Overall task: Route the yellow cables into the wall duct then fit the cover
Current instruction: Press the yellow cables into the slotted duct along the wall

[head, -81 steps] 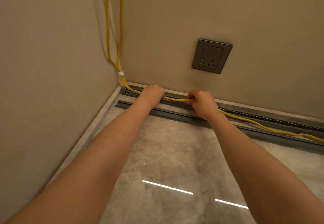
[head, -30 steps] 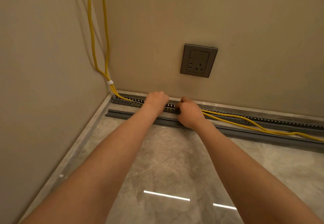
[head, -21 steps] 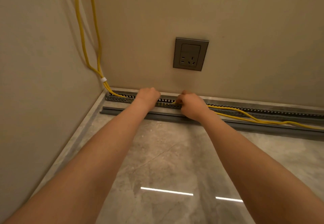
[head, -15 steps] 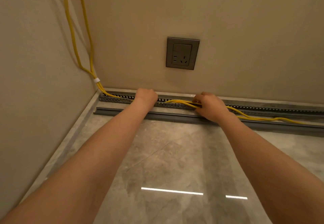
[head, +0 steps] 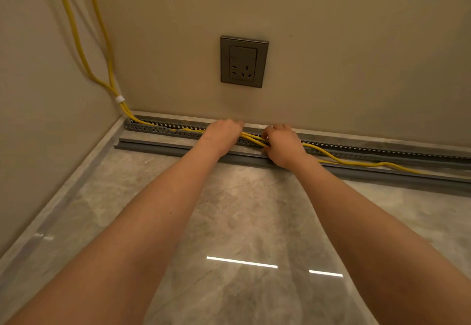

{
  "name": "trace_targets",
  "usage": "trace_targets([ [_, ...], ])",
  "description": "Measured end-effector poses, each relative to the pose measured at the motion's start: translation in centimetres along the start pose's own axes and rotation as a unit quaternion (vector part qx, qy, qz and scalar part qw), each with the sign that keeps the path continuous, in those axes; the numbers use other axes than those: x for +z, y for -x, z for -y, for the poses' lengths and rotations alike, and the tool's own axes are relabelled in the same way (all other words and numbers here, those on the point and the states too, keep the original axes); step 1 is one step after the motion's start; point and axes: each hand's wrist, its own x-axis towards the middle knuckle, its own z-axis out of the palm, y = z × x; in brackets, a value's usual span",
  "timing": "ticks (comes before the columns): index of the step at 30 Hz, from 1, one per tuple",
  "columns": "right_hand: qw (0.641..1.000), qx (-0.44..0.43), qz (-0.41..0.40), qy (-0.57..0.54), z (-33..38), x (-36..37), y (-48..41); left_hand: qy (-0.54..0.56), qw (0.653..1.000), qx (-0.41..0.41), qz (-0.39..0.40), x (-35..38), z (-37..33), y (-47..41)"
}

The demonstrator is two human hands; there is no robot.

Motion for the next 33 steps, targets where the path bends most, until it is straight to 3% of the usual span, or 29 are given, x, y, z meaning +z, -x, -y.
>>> trace_targets([
  [4, 1.0, -0.01, 0.005, 0.016, -0.2, 0.0, -0.6, 0.054, 0.998, 0.013, 0.012, 0.2, 0.5, -0.4],
  [11, 0.999, -0.045, 0.002, 0.017, -0.6, -0.8, -1.2, 0.149, 0.988, -0.047, 0.019, 1.0, 0.5, -0.4],
  [15, 0.997, -0.053, -0.049, -0.007, -1.0, -1.5, -1.5, 0.125, 0.989, -0.06, 0.044, 1.4, -0.1, -0.6],
  [26, 0.997, -0.075, 0.025, 0.01, -1.1, 0.0, 0.2, 0.101, 0.992, -0.037, 0.071, 0.1, -1.7, -1.2],
  [30, 0.997, -0.043, 0.029, -0.057, -1.2, -0.6, 0.6, 0.135, 0.99, 0.016, 0.049, -0.9, -5.3, -1.8],
  [33, 0.985, -0.019, 0.031, -0.169, -2.1, -0.7, 0.9, 0.135, 0.988, 0.001, 0.069, -1.0, -6.3, -2.4],
])
